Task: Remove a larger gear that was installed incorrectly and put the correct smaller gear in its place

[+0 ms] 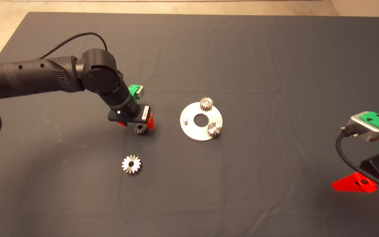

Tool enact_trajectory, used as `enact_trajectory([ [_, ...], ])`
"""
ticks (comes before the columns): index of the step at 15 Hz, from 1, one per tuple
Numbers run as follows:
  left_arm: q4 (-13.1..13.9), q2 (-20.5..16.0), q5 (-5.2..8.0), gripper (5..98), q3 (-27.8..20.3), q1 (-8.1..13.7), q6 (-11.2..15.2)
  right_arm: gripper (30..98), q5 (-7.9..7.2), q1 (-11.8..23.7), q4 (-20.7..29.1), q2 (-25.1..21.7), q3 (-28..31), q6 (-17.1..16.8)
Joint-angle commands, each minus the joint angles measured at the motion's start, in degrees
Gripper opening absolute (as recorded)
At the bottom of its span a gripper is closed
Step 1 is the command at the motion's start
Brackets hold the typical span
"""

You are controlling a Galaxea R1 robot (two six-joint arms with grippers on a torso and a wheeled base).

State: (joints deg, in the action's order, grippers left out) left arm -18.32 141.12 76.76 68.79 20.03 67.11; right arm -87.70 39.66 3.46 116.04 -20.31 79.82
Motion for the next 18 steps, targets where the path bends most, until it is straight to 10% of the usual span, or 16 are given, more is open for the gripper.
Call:
enact_trajectory([
  [1,0.2,-0.2,0.05,76.2,-0.6,0.5,-0.2,97.7,-5.11,0.6,1.9,0.0,0.1,0.1],
  [18,-0.5,-0.5,-1.0,61.2,-1.3,0.1,-0.2,97.7,-5.11,0.6,1.9,-0.1,0.2,0.2],
])
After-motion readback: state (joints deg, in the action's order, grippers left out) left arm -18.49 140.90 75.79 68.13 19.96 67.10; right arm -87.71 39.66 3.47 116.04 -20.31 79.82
